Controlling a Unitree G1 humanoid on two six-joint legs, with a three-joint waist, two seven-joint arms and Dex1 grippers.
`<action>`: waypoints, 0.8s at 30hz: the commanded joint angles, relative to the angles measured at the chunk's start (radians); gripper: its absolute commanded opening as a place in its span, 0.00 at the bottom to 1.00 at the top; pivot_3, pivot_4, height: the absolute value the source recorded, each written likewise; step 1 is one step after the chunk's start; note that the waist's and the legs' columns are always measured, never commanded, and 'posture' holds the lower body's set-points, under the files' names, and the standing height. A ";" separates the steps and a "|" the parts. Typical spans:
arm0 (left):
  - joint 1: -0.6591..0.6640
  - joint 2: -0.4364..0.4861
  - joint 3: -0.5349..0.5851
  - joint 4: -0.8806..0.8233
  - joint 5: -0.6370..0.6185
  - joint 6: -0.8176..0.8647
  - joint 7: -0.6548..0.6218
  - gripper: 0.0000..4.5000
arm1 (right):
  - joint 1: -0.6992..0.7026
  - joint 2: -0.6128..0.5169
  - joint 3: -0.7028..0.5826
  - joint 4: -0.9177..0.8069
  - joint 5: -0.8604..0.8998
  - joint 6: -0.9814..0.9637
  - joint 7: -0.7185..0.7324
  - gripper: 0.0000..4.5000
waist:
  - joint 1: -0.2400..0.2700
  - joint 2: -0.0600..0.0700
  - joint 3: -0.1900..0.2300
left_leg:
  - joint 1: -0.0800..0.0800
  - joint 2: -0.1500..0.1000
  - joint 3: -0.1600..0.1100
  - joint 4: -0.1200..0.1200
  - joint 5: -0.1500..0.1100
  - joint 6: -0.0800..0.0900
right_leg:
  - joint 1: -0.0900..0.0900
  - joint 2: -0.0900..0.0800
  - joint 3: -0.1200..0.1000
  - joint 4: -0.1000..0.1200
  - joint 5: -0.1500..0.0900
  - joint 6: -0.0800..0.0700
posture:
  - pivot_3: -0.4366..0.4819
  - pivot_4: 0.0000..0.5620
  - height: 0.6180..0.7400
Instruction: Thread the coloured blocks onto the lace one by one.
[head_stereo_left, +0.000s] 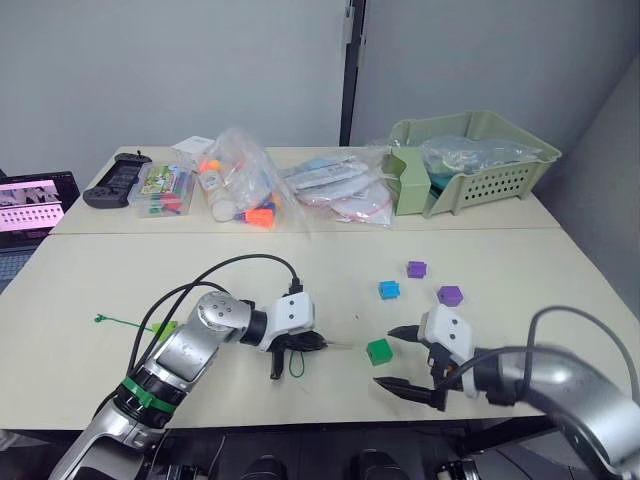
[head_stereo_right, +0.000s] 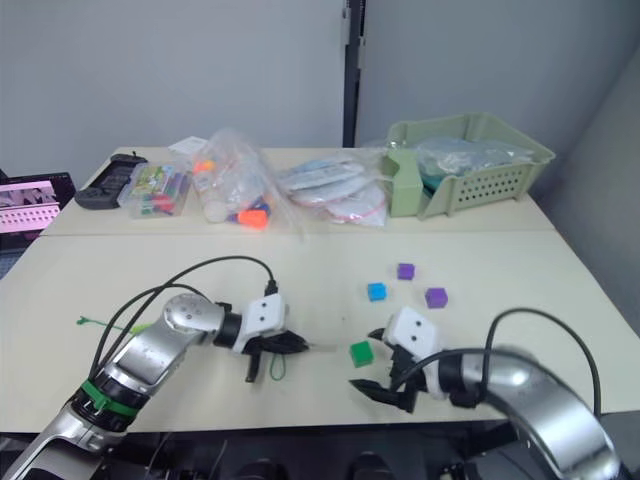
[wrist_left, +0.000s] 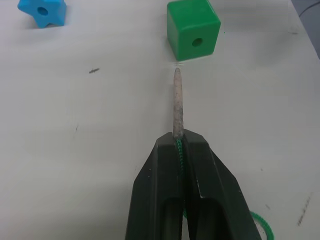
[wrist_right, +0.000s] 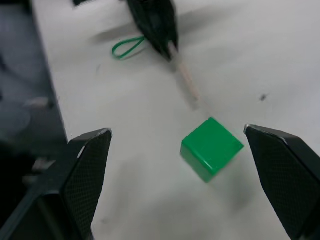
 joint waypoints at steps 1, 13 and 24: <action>0.004 0.012 0.020 -0.057 -0.027 0.015 -0.009 0.00 | -0.100 0.001 0.085 0.157 -0.082 -0.182 0.149 1.00 | 0.004 0.000 0.000 | 0.000 0.000 0.000 0.000 0.000 0.000 | 0.000 0.000 0.000 0.000 0.000 0.000 | 0.48 0.27 1.00; 0.017 0.020 0.007 -0.147 -0.024 0.120 0.043 0.00 | -0.280 0.086 0.167 0.528 -0.200 -0.499 0.357 0.87 | 0.023 0.000 0.000 | -0.002 -0.001 0.000 0.002 0.000 0.000 | -0.001 -0.002 0.000 0.001 0.001 -0.001 | 0.48 0.27 1.00; 0.000 0.015 -0.008 -0.182 -0.033 0.177 0.061 0.00 | -0.239 0.126 0.138 0.495 -0.194 -0.454 0.301 0.26 | 0.028 0.000 0.000 | -0.002 -0.001 -0.001 0.002 0.000 0.000 | -0.001 -0.002 0.000 0.002 0.001 -0.002 | 0.48 0.27 1.00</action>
